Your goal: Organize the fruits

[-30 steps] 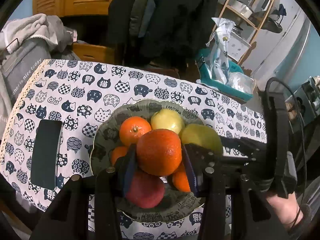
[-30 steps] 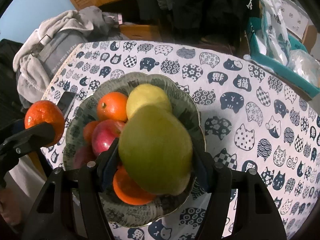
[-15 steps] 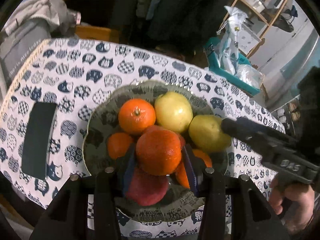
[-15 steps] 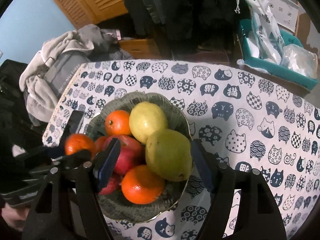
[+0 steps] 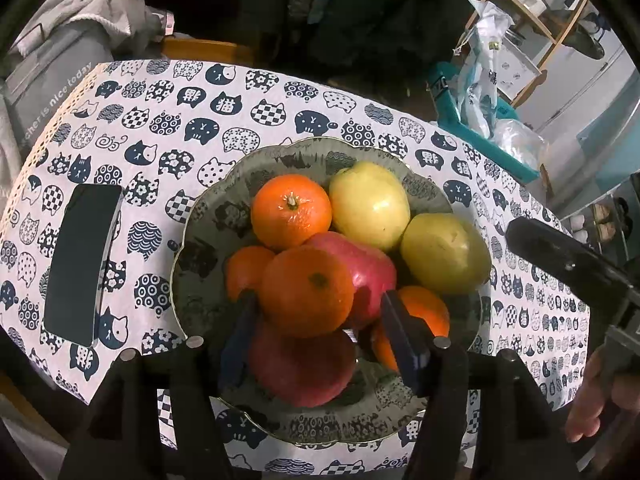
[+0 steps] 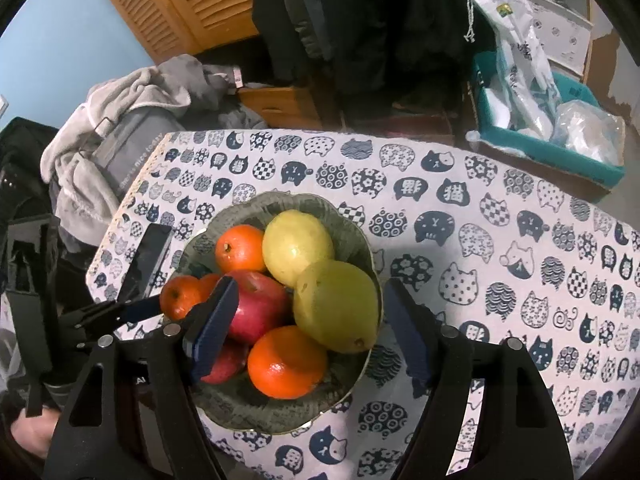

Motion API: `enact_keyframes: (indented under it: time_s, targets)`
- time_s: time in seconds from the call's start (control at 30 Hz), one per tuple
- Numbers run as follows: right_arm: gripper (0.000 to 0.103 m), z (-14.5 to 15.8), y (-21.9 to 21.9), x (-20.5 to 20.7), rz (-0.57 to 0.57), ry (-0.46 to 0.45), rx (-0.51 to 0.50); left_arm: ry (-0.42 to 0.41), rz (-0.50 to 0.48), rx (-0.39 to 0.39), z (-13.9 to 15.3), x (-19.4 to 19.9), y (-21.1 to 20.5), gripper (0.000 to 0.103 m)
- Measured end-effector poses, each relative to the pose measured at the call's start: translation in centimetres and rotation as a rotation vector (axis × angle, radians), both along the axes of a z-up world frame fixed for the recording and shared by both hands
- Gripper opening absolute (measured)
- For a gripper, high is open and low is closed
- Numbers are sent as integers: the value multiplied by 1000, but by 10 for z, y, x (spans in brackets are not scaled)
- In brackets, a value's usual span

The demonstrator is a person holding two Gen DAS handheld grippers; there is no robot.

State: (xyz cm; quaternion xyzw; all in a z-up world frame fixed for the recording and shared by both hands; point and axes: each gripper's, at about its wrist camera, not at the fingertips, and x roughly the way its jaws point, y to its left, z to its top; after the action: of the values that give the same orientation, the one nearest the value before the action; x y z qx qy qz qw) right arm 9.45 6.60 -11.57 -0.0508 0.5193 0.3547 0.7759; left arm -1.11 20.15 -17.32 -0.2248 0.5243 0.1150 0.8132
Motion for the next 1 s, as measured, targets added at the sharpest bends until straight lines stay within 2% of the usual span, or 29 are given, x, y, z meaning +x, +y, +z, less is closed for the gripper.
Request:
enact_keyframes:
  time_s: [0.27, 0.63, 1.0]
  targets:
    - [77, 14, -4, -5, 2, -29, 0, -4, -3, 23, 8, 0, -4, 69]
    - [78, 52, -15, -19, -2, -146, -17, -109, -60, 85, 57, -8, -24, 74]
    - [82, 91, -31, -31, -26, -243, 0, -196, -83, 117, 97, -20, -35, 75]
